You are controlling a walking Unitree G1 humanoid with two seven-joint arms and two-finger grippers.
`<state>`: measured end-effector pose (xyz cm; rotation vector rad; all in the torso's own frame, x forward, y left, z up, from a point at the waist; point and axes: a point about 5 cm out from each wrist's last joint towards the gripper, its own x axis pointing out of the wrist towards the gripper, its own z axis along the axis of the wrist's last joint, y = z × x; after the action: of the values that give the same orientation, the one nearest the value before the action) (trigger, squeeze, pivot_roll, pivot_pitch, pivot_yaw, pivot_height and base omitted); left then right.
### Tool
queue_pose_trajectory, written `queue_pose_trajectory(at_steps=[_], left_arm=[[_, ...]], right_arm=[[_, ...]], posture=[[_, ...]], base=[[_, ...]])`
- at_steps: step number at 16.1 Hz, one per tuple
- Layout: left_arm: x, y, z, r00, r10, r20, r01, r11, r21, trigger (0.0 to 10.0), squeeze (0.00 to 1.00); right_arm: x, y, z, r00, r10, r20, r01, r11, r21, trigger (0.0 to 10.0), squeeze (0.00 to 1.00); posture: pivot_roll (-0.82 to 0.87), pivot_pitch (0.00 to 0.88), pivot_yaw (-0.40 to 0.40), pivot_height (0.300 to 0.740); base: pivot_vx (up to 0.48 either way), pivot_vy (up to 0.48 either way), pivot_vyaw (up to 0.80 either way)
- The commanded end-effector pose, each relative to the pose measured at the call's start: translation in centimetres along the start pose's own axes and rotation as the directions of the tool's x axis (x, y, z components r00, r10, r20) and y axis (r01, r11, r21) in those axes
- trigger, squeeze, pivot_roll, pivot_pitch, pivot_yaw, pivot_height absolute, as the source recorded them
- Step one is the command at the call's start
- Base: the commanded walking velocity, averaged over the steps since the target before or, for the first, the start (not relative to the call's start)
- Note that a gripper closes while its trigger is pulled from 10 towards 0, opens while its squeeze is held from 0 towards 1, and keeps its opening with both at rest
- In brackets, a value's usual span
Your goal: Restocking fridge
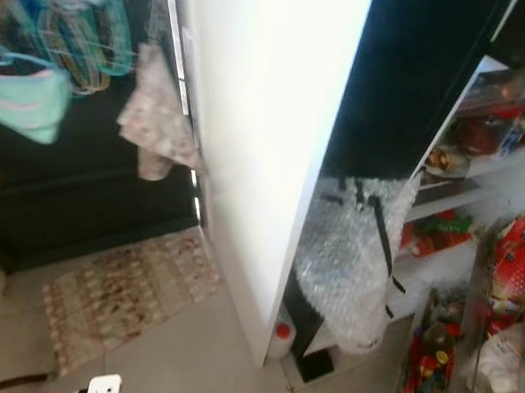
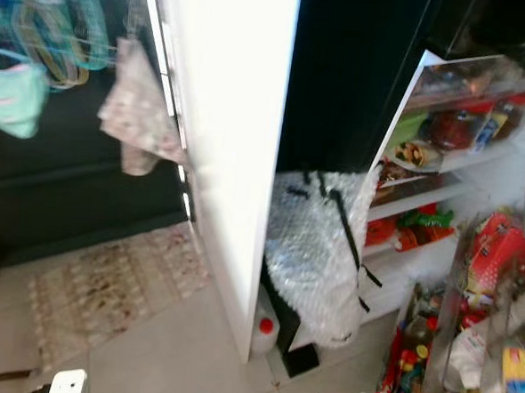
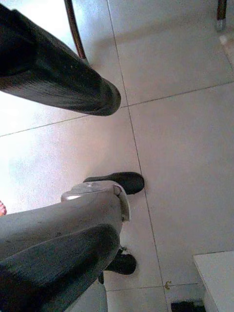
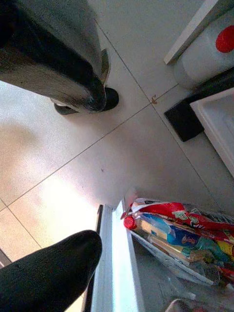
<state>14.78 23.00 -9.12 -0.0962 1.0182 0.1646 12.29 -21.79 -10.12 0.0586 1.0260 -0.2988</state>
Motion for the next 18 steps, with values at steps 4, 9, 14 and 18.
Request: queue_pose_trajectory(at_steps=[4,9,14,18], left_arm=[[-0.1,0.2,-0.5,1.000,0.007,-0.024,-0.007,1.000,0.005,10.0,0.00],[-0.1,0.2,-0.5,1.000,0.008,-0.023,-0.008,1.000,0.002,10.0,0.00],[-0.1,0.4,-0.4,1.000,0.014,-0.014,-0.014,0.999,0.038,10.0,0.00],[-0.1,0.4,-0.3,1.000,0.018,-0.016,-0.017,0.999,0.039,10.0,0.00]], right_arm=[[0.0,0.1,0.3,1.000,-0.011,0.021,0.010,1.000,0.026,10.0,0.00],[0.1,-0.1,0.9,0.998,-0.054,0.041,0.053,0.998,0.028,10.0,0.00],[0.2,0.4,1.3,0.997,-0.052,0.065,0.051,0.998,0.026,10.0,0.00],[0.2,0.6,1.5,0.996,-0.047,0.074,0.046,0.999,0.019,10.0,0.00]], posture=[[-0.14,0.019,0.006,0.740],[-0.15,0.018,0.007,0.740],[-0.14,0.030,0.006,0.740],[-0.14,0.032,0.008,0.740]], base=[[0.000,0.000,0.00],[0.000,0.000,-0.45],[0.000,-0.096,-0.75],[0.000,0.000,-0.75]])
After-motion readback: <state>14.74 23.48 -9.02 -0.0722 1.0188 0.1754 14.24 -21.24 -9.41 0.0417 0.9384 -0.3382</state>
